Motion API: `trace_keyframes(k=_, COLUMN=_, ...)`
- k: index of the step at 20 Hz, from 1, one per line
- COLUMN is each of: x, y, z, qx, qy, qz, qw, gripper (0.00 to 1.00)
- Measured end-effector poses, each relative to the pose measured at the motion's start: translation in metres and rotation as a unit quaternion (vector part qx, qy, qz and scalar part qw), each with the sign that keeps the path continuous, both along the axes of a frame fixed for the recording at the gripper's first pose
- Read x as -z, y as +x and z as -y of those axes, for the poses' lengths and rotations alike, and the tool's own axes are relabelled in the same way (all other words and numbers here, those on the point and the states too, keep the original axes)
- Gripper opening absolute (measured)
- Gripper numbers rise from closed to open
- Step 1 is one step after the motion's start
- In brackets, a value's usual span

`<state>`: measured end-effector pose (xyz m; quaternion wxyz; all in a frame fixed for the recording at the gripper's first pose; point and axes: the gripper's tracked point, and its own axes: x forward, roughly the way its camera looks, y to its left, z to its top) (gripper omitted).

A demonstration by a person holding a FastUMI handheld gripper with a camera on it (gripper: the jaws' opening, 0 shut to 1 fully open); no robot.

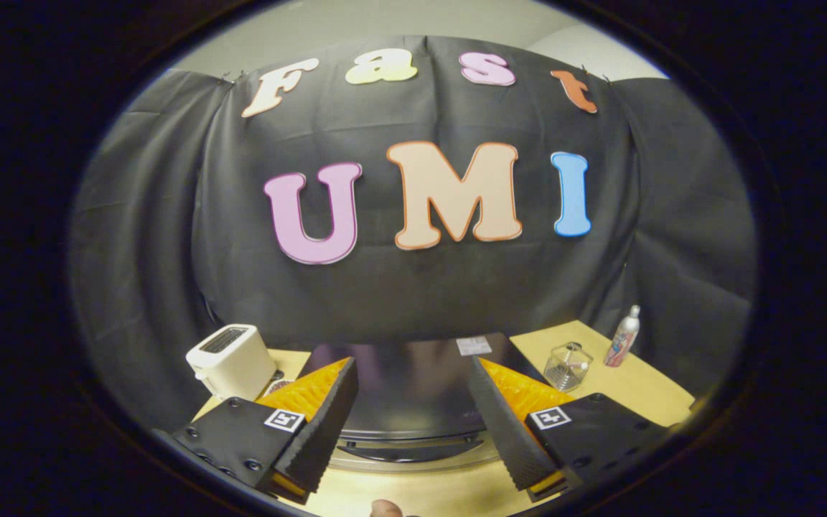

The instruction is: Open the toaster oven, put the food inside, and close the toaster oven door.

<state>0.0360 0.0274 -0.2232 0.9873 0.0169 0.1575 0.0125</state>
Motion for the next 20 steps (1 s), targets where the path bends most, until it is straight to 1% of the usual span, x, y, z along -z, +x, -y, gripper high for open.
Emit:
trace_keyframes(k=4, x=0.047, y=-0.001, z=-0.001, qx=0.0, qy=-0.01, qz=-0.033, qw=0.999, gripper=0.98)
trace_keyframes(k=8, x=0.081, y=-0.006, z=-0.007, qx=-0.007, qy=-0.023, qz=-0.061, qw=0.998, gripper=0.98)
trace_keyframes(k=9, x=0.079, y=-0.003, z=-0.008, qx=-0.004, qy=-0.016, qz=-0.045, qw=0.999, gripper=0.98)
trace_keyframes(k=10, x=0.078, y=-0.002, z=-0.004, qx=0.002, qy=-0.015, qz=-0.045, qw=0.999, gripper=0.98)
trace_keyframes(k=16, x=0.081, y=-0.024, z=-0.002, qx=-0.006, qy=-0.013, qz=-0.039, qw=0.999, gripper=0.99)
trace_keyframes(k=18, x=0.081, y=-0.026, z=-0.001, qx=-0.011, qy=-0.025, qz=-0.028, qw=0.999, gripper=1.0)
trace_keyframes(k=20, x=0.081, y=-0.032, z=0.0, qx=-0.007, qy=-0.021, qz=-0.027, qw=0.999, gripper=1.0)
